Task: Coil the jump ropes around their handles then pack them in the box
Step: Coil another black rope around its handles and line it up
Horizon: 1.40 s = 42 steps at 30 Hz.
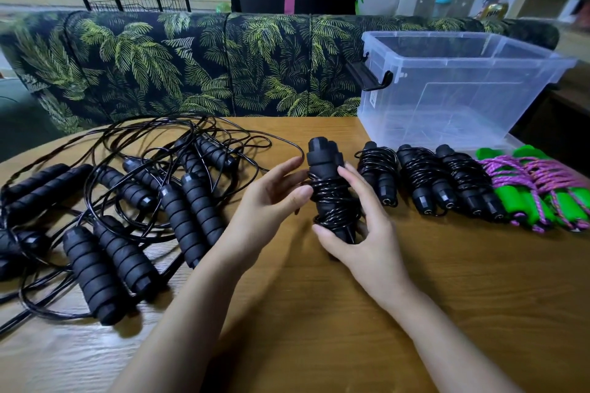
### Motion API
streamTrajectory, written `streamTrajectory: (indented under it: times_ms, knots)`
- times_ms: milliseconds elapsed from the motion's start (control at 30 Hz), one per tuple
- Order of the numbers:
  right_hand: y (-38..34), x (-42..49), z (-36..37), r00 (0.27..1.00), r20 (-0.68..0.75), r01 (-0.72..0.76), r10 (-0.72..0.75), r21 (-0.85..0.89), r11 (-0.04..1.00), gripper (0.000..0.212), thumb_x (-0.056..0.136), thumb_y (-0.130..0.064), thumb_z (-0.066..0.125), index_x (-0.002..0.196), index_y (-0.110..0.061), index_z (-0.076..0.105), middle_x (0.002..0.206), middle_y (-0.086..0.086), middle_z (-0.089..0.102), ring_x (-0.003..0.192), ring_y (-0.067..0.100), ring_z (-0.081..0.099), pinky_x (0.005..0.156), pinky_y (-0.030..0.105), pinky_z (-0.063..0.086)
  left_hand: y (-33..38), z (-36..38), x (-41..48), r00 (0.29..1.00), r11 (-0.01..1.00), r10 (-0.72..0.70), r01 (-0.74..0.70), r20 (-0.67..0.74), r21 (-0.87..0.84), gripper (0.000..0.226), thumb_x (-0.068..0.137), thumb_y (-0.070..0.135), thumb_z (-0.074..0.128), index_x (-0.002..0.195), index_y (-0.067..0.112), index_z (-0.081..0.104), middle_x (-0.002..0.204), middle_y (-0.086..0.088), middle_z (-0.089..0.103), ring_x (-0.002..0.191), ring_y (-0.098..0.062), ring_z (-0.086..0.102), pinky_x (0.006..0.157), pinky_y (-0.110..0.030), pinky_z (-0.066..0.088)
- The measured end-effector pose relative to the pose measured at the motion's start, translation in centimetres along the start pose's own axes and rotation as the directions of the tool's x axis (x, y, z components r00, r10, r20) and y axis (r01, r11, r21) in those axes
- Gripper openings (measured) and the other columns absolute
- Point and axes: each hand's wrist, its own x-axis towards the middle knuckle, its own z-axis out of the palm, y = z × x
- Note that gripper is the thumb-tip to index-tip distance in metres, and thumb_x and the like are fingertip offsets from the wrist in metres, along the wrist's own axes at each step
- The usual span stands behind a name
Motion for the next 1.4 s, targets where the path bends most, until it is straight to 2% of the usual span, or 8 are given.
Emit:
streamTrajectory:
  times_ms: [233, 567, 667, 833, 967, 1167, 1267, 1400]
  knots:
    - [-0.4, -0.1, -0.7, 0.992, 0.111, -0.073, 0.058, 0.139, 0.988, 0.075, 0.079, -0.015, 0.077, 0.143, -0.032, 0.042, 0.139, -0.016, 0.053, 0.132, 0.008, 0.048, 0.11, 0.032, 0.04, 0.0, 0.4, -0.4, 0.997, 1.0, -0.004, 0.002, 0.072, 0.026, 0.053, 0.088, 0.022, 0.059, 0.139, 0.008, 0.052, 0.13, -0.004, 0.065, 0.126, -0.016, 0.057, 0.11, -0.029, 0.042]
    - [0.1, -0.1, 0.2, 0.986, 0.134, 0.126, -0.101, -0.194, 0.973, 0.07, 0.089, -0.022, 0.063, 0.152, -0.02, 0.033, 0.157, -0.008, 0.028, 0.145, 0.005, 0.026, 0.114, 0.016, 0.024, -0.4, 1.5, -0.5, 0.992, 0.993, 0.1, -0.094, -0.078, 0.077, 0.027, 0.089, 0.018, 0.063, 0.116, 0.014, 0.068, 0.111, 0.005, 0.074, 0.105, -0.004, 0.066, 0.085, -0.015, 0.048]
    - [0.4, -0.3, 0.5, 0.985, 0.146, 0.148, -0.095, -0.406, 0.902, 0.093, 0.08, -0.038, 0.07, 0.156, -0.03, 0.018, 0.159, -0.013, 0.018, 0.145, 0.005, 0.026, 0.107, 0.021, 0.039, -0.8, 1.8, -0.5, 0.99, 0.978, 0.131, -0.12, -0.052, 0.17, 0.026, 0.092, 0.017, 0.065, 0.118, 0.015, 0.067, 0.114, 0.004, 0.073, 0.11, -0.008, 0.066, 0.092, -0.022, 0.05]
    - [1.1, -0.3, 0.4, 0.99, 0.05, 0.138, -0.131, -0.511, 0.849, 0.101, 0.077, -0.015, 0.081, 0.156, -0.026, 0.019, 0.155, -0.004, 0.025, 0.136, 0.015, 0.04, 0.094, 0.033, 0.053, -1.5, 1.6, -0.4, 0.992, 0.923, 0.111, -0.127, 0.065, 0.364, 0.059, 0.087, 0.035, 0.064, 0.142, 0.028, 0.043, 0.132, 0.012, 0.062, 0.125, -0.005, 0.056, 0.109, -0.028, 0.042]
    - [1.1, 0.0, 0.0, 0.993, -0.033, 0.084, -0.11, -0.444, 0.892, 0.081, 0.082, -0.024, 0.073, 0.151, -0.017, 0.032, 0.149, -0.003, 0.031, 0.132, 0.009, 0.039, 0.099, 0.018, 0.042, -1.5, 1.5, -0.6, 0.981, 0.777, 0.111, -0.187, 0.161, 0.601, 0.078, 0.097, 0.025, 0.057, 0.155, 0.015, 0.007, 0.146, 0.017, 0.038, 0.134, 0.009, 0.034, 0.105, -0.003, 0.024]
    - [1.0, 0.2, -0.3, 0.998, -0.032, 0.037, -0.053, -0.366, 0.93, 0.081, 0.076, -0.014, 0.083, 0.145, -0.017, 0.042, 0.144, -0.006, 0.038, 0.125, -0.026, 0.025, 0.097, -0.005, 0.023, -0.8, 1.1, -0.7, 0.886, 0.497, 0.457, -0.327, 0.077, 0.804, 0.054, 0.101, 0.047, 0.041, 0.136, 0.009, 0.057, 0.114, -0.006, 0.072, 0.102, -0.013, 0.066, 0.084, -0.023, 0.049]
    - [0.8, 0.1, -0.3, 0.996, 0.006, 0.089, -0.093, -0.344, 0.935, 0.08, 0.075, -0.01, 0.083, 0.144, -0.015, 0.043, 0.14, -0.009, 0.037, 0.127, -0.023, 0.027, 0.101, 0.0, 0.024, -0.5, 0.7, -0.6, 0.855, 0.666, 0.503, -0.29, -0.126, 0.687, 0.045, 0.098, 0.048, 0.046, 0.094, 0.014, 0.075, 0.066, 0.004, 0.072, 0.059, -0.004, 0.067, 0.06, -0.024, 0.053]
    - [0.4, 0.1, -0.4, 0.995, 0.033, 0.1, -0.094, -0.271, 0.957, 0.078, 0.076, -0.014, 0.083, 0.144, -0.018, 0.045, 0.139, -0.009, 0.04, 0.132, -0.011, 0.034, 0.106, 0.007, 0.027, 0.1, 0.0, -0.2, 0.921, 0.899, 0.241, -0.094, -0.305, 0.428, 0.051, 0.091, 0.047, 0.059, 0.059, 0.008, 0.066, 0.047, -0.004, 0.062, 0.041, -0.012, 0.056, 0.052, -0.018, 0.042]
